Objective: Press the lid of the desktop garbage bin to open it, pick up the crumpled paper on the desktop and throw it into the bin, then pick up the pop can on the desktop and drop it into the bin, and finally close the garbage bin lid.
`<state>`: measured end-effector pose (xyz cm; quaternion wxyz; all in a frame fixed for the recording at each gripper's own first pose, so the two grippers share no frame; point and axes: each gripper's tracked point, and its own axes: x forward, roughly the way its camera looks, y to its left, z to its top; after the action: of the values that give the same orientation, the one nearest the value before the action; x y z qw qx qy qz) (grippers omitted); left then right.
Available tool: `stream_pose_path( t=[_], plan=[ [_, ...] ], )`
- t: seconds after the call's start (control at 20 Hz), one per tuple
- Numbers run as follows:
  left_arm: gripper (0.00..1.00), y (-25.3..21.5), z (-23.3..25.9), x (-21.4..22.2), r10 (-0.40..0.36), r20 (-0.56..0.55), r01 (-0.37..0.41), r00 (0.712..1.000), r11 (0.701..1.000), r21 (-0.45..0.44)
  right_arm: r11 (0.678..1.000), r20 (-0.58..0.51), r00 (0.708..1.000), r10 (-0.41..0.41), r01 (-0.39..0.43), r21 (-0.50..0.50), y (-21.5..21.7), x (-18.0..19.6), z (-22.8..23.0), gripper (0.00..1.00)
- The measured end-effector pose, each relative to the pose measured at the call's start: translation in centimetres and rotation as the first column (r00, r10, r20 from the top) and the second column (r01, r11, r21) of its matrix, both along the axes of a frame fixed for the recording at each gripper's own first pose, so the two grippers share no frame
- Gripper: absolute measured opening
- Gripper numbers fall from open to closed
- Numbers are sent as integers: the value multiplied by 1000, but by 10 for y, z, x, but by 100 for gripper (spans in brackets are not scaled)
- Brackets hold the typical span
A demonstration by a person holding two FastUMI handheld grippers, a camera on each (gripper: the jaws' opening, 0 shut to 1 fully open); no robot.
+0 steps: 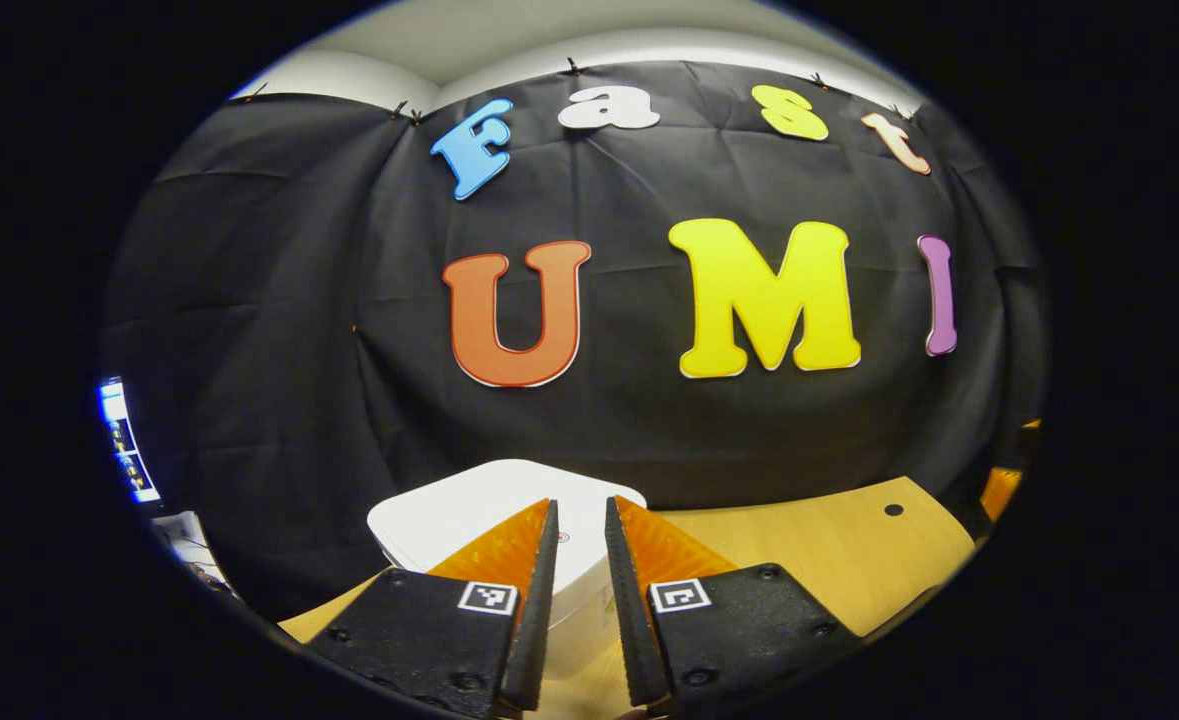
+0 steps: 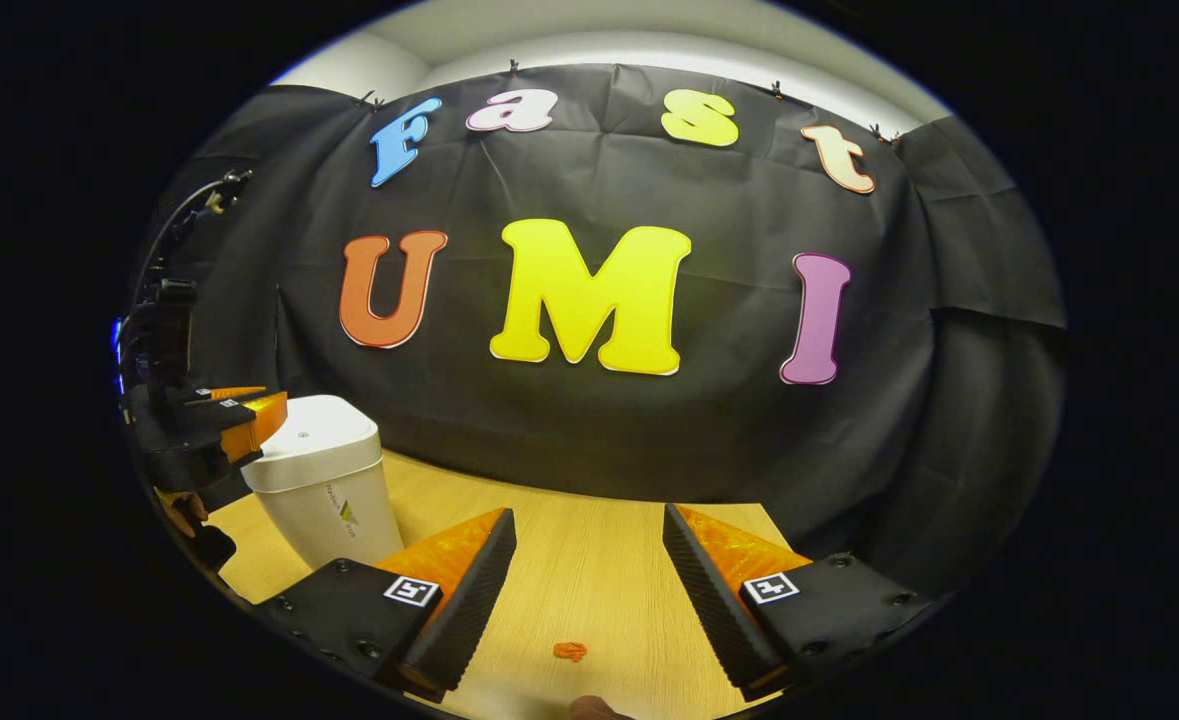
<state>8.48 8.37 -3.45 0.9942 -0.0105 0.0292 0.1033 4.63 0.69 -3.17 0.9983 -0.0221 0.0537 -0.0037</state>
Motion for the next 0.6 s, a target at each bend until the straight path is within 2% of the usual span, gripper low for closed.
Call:
stream_pose_path(
  t=[0.2,0.3,0.35,0.4,0.6],
  plan=[
    [29,10,-7,17,12,-24,-12,1000,1000,-19,1000,-23,1000,-4,3,-29,0,2,-7,93],
    [20,19,-6,26,36,-29,-36,999,999,-3,999,-29,1000,-5,4,-38,0,5,-7,94],
    [11,19,-5,31,28,-32,-28,999,1000,-4,999,-30,1000,-5,4,-40,-1,6,-8,94],
    [7,17,-4,36,10,-32,-10,999,1000,-11,999,-31,999,-6,4,-41,-1,7,-8,94],
    [3,25,-13,48,18,-71,-21,997,999,-41,999,-41,999,-4,2,-42,0,15,-11,94]
  ],
)
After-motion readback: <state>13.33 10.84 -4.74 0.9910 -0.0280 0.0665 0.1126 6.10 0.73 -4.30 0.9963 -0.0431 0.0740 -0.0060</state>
